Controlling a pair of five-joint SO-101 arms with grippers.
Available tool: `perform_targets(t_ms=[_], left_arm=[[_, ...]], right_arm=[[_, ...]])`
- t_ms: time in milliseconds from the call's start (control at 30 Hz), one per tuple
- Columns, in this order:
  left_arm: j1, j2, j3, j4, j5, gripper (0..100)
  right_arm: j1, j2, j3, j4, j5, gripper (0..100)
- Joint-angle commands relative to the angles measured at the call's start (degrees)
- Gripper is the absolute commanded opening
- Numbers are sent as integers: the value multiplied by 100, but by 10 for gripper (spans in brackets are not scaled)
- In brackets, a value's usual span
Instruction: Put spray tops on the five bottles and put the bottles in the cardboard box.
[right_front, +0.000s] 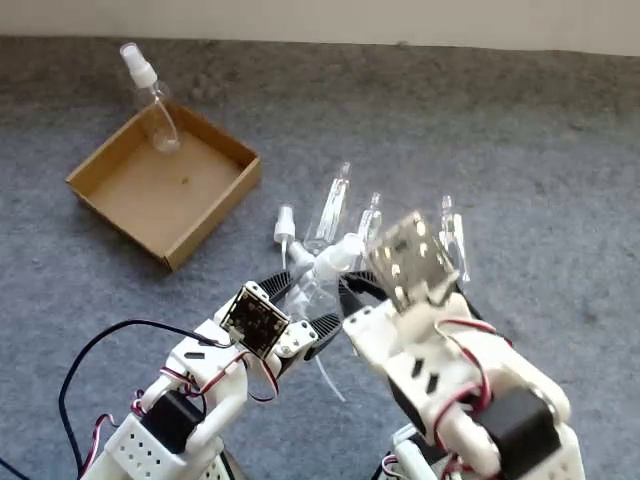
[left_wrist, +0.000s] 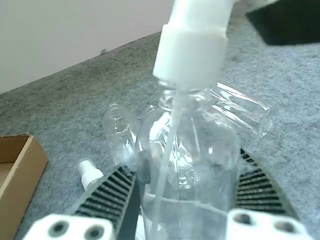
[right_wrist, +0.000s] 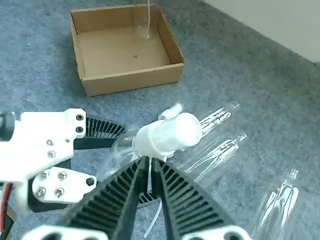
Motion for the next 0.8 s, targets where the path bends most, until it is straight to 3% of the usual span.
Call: perform_targets(t_ms=[0,300,600,767], left_arm=[[-57,-119,101,-70,-44,145],[-57,-119,101,-26,-53,146],[-66,-119,101,-70,-53,147],[-576,-119,92,-70,-26,145]], right_arm=[[-66,-558,295,-13,281,8],[101,-1842,1130,-303,316,8],[760,-1965,2536,-1508,281,8],[760,-1974,3380,-2273,281,8]])
